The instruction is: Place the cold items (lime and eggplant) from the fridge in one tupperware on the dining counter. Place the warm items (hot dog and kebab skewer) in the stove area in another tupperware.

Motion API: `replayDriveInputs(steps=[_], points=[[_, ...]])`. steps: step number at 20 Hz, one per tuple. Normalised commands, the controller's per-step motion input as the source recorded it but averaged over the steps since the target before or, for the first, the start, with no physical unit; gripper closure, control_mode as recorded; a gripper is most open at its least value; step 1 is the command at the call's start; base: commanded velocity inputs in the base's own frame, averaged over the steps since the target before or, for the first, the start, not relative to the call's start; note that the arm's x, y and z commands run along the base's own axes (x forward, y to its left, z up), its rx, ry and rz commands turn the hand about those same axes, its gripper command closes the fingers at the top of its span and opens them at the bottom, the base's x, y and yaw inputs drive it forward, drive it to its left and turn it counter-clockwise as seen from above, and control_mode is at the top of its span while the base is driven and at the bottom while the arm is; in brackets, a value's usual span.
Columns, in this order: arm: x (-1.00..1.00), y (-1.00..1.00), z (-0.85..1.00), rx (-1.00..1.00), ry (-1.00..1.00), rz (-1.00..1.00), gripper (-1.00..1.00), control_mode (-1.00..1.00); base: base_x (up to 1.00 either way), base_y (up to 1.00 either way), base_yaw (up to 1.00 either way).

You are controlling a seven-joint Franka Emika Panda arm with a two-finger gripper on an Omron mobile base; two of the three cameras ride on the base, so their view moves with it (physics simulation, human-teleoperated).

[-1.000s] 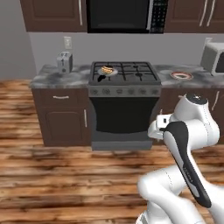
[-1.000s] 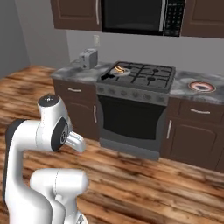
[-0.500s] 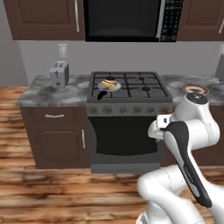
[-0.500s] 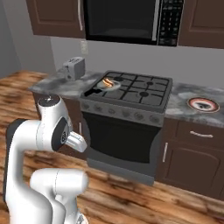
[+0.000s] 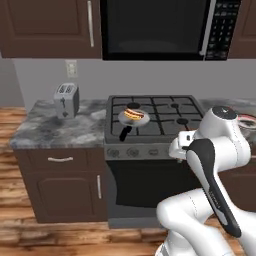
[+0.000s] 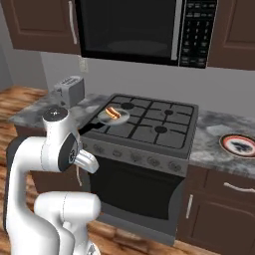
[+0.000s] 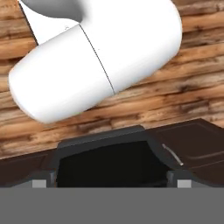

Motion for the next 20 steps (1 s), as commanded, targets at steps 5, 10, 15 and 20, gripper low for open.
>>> replayDriveInputs(steps=[5,10,15,20], points=[[0.00,0.00,0.00,0.00,0.00,0.00,-1.00,1.00,0.75,0.05,0.00],[0.00,0.00,0.00,0.00,0.00,0.00,-1.00,1.00,0.60,0.20,-0.04],[0.00,0.00,0.00,0.00,0.00,0.00,-1.00,1.00,0.57,0.46,-0.10],[0.00,0.00,0.00,0.00,0.00,0.00,-1.00,1.00,0.65,0.30,-0.11]])
